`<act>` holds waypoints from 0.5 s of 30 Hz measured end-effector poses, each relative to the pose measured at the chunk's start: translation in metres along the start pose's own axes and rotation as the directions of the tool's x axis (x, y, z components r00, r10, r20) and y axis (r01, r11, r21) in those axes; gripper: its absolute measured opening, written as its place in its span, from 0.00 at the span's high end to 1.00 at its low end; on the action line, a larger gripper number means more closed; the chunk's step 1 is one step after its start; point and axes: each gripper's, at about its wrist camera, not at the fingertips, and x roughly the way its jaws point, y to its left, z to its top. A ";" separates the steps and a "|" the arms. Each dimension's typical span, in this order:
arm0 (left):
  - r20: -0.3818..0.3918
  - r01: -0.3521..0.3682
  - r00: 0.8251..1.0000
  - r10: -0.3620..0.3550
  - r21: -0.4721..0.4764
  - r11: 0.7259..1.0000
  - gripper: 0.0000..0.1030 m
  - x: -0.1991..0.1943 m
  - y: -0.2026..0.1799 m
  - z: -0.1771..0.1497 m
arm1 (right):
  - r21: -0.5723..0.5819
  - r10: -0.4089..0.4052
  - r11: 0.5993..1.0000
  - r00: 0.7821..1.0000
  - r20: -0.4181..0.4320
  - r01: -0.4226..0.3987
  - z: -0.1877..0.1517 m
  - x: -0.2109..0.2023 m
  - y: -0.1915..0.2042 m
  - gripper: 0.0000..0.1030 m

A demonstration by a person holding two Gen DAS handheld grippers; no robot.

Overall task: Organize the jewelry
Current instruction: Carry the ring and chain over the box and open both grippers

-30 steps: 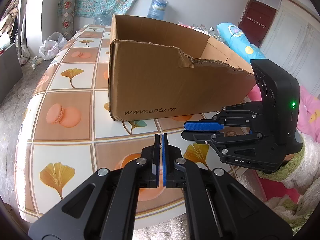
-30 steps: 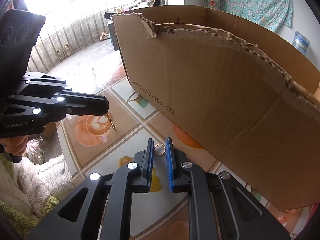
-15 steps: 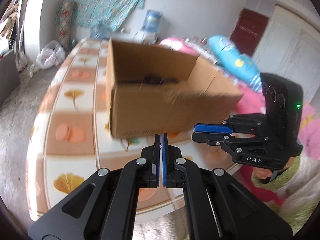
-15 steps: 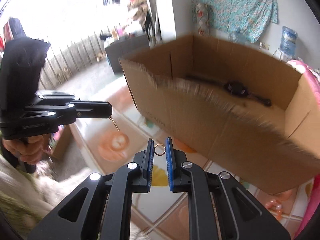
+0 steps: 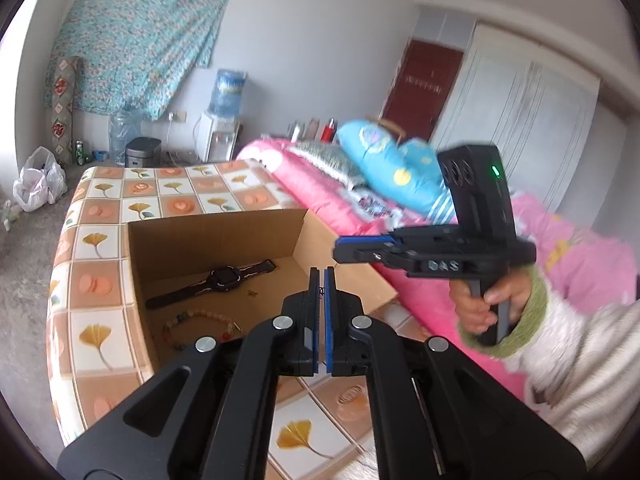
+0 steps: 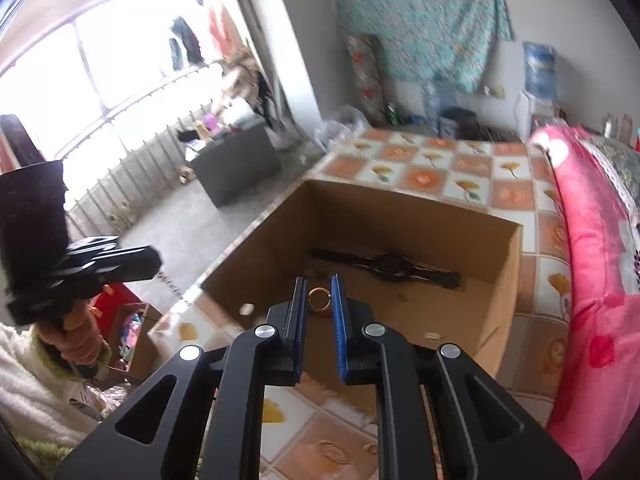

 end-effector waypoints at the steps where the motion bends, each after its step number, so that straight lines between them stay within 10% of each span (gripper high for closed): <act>1: -0.042 -0.003 0.999 0.003 -0.003 1.000 0.99 0.017 0.001 0.005 | 0.014 -0.003 1.000 0.999 -0.046 0.003 0.006 0.010 -0.009 0.88; 7: -0.311 -0.055 0.950 0.036 -0.054 0.997 0.99 0.110 0.018 0.003 | 0.051 -0.018 0.998 0.957 -0.289 0.035 0.021 0.078 -0.051 0.88; 15: -0.475 -0.079 0.880 0.004 -0.137 0.988 0.99 0.168 0.038 -0.013 | -0.013 -0.069 0.997 0.885 -0.460 0.071 0.012 0.135 -0.065 0.88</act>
